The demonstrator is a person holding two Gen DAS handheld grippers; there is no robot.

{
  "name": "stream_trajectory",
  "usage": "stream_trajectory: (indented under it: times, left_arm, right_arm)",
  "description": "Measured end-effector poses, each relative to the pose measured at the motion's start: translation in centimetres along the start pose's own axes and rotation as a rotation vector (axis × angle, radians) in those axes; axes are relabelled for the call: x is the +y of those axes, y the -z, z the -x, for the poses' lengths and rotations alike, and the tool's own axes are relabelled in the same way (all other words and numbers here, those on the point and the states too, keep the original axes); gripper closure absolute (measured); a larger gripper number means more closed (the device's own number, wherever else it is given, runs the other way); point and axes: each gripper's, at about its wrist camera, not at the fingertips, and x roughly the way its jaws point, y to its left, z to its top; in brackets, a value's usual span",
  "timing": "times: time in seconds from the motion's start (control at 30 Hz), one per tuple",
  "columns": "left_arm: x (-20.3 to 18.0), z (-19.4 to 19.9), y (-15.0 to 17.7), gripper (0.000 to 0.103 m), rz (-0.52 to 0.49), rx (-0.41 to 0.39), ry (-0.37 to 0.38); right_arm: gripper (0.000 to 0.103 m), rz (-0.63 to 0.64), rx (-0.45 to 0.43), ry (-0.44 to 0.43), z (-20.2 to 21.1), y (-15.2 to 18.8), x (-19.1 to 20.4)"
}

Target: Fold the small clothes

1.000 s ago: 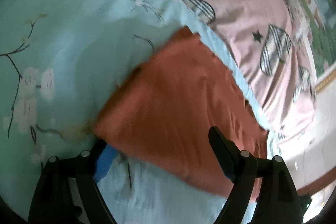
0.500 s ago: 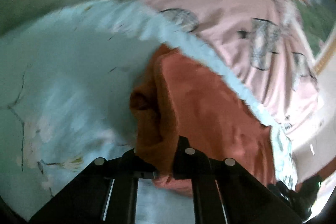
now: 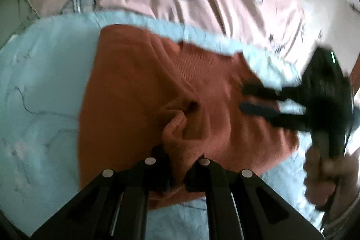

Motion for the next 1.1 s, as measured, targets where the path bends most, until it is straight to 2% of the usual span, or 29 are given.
stream_trajectory:
  times: [0.17, 0.27, 0.33, 0.37, 0.4, 0.57, 0.7, 0.83, 0.93, 0.97, 1.1]
  left_arm:
    - [0.8, 0.1, 0.4, 0.097, 0.016, -0.002, 0.026]
    - [1.0, 0.2, 0.6, 0.097, 0.019, -0.002, 0.036]
    - [1.0, 0.3, 0.6, 0.097, 0.021, -0.002, 0.039]
    - [0.8, 0.1, 0.2, 0.097, 0.022, -0.001, 0.041]
    - [0.8, 0.1, 0.2, 0.097, 0.021, 0.0, 0.043]
    - [-0.3, 1.4, -0.6, 0.097, -0.007, -0.014, 0.042]
    - [-2.4, 2.4, -1.9, 0.097, -0.015, -0.029, 0.115]
    - [-6.1, 1.7, -2.7, 0.097, -0.042, -0.013, 0.201]
    - [-9.7, 0.2, -2.6, 0.097, -0.079, 0.012, 0.245]
    - [-10.3, -0.3, -2.5, 0.097, -0.085, 0.021, 0.254]
    - [-12.6, -3.7, -1.2, 0.097, -0.074, 0.107, 0.27]
  right_arm:
    - [0.038, 0.008, 0.065, -0.034, -5.3, -2.8, 1.3]
    - [0.039, 0.042, 0.088, -0.007, -7.9, -4.1, 2.3]
    - [0.063, 0.056, 0.072, 0.029, -9.1, -4.9, 2.7]
    - [0.082, 0.062, 0.069, 0.026, -9.3, -5.3, 2.9]
    - [0.083, 0.065, 0.065, 0.02, -9.3, -5.4, 3.2]
    - [0.086, 0.123, -0.009, -0.009, -5.4, -6.1, 4.6]
    - [0.086, 0.133, -0.08, 0.006, -0.1, -6.8, 3.6]
    - [0.091, 0.11, -0.144, 0.091, 5.5, -7.0, 0.1]
    - [0.094, 0.054, -0.165, 0.14, 7.8, -6.7, -3.1]
    - [0.101, 0.033, -0.165, 0.161, 8.3, -6.5, -4.3]
    - [0.1, -0.03, -0.151, 0.132, 9.3, -5.5, -7.5]
